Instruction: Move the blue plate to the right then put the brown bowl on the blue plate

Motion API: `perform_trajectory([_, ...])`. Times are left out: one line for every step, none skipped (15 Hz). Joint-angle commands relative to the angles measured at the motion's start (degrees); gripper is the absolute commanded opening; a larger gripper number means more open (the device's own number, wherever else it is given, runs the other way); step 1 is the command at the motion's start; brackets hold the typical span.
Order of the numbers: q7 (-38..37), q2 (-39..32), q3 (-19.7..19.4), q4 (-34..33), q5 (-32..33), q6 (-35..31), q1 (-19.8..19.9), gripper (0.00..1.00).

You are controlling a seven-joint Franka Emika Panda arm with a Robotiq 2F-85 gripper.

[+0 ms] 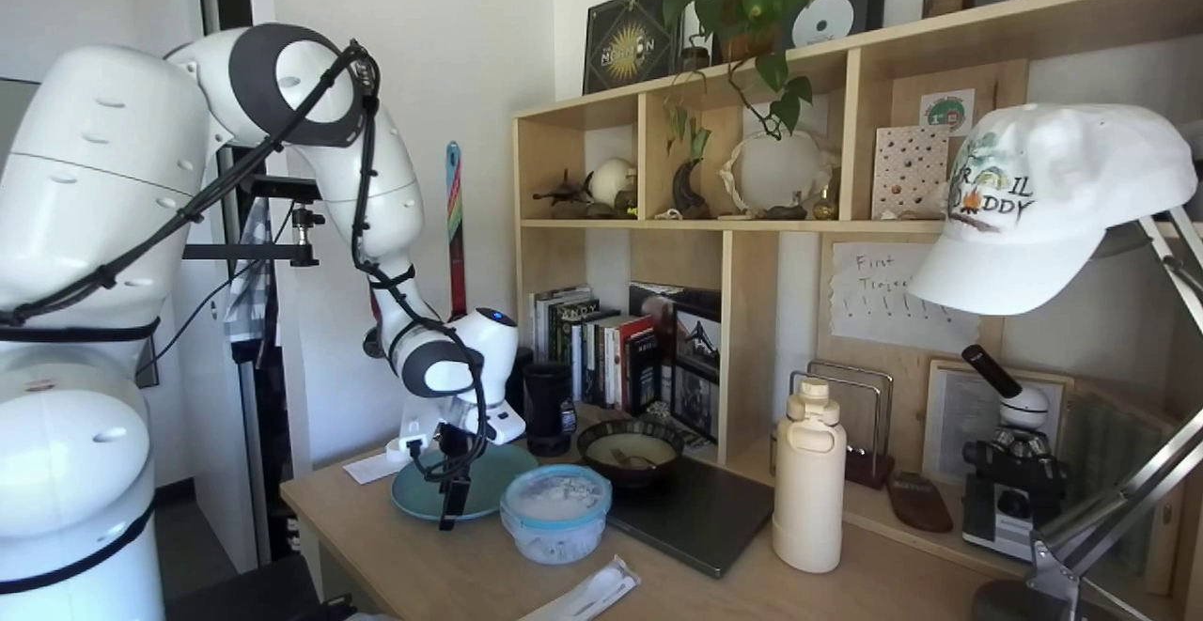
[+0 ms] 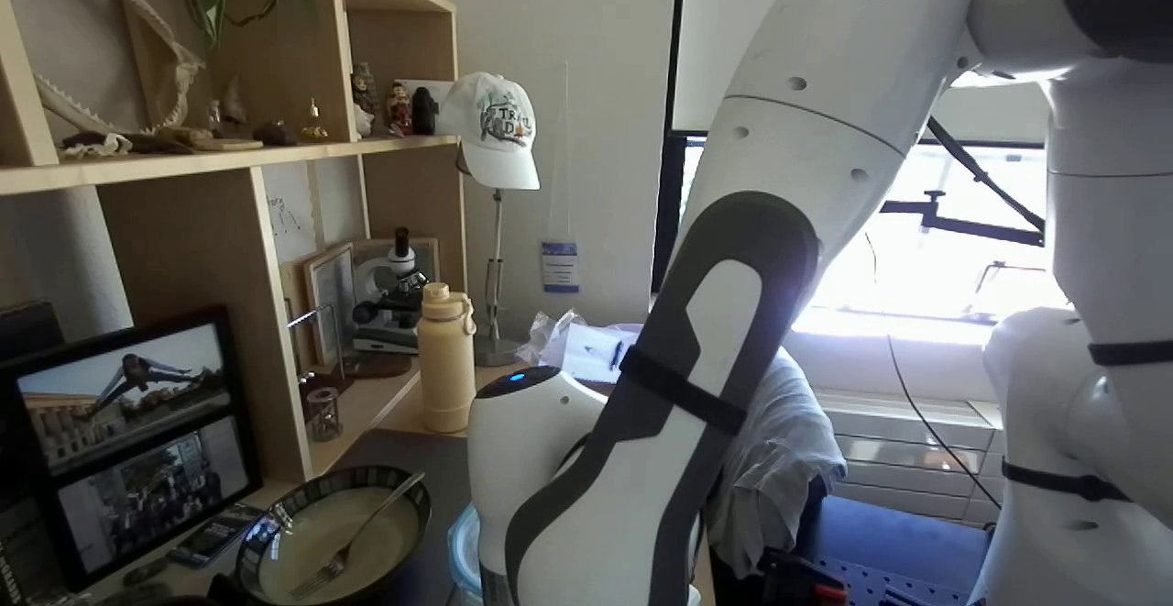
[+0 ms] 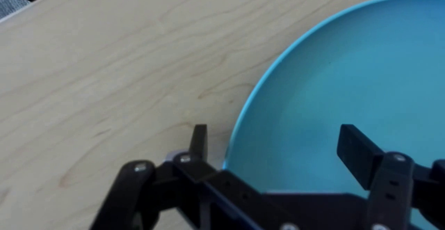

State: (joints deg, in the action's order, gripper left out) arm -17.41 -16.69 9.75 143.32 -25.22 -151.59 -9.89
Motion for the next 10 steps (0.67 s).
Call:
perform_trajectory([-2.50, -0.23, 0.48, 0.37, -0.67, -1.10, -0.30, 0.65])
perform_trajectory([-2.83, -0.31, 0.46, 0.38, -0.67, -1.16, -0.32, 0.58])
perform_trajectory([-3.33, -0.29, 0.31, 0.38, -0.44, -1.17, -0.42, 0.49])
perform_trajectory([-3.46, -0.23, 0.25, 0.39, -0.40, -1.16, -0.40, 0.42])
perform_trajectory([-3.84, -0.29, 0.12, 0.36, -0.26, -1.16, -0.46, 0.36])
perform_trajectory([-4.44, -0.16, 0.02, 0.39, -0.14, -1.11, -0.55, 0.29])
perform_trajectory([-4.58, -0.09, 0.03, 0.36, -0.14, -1.14, -0.57, 0.23])
perform_trajectory([-4.79, -0.01, -0.05, 0.40, -0.01, -1.12, -0.62, 0.15])
perform_trajectory([-5.05, 0.07, -0.12, 0.45, 0.10, -1.11, -0.68, 0.08])
perform_trajectory([-5.38, 0.32, -0.16, 0.50, 0.11, -1.13, -0.72, 0.07])
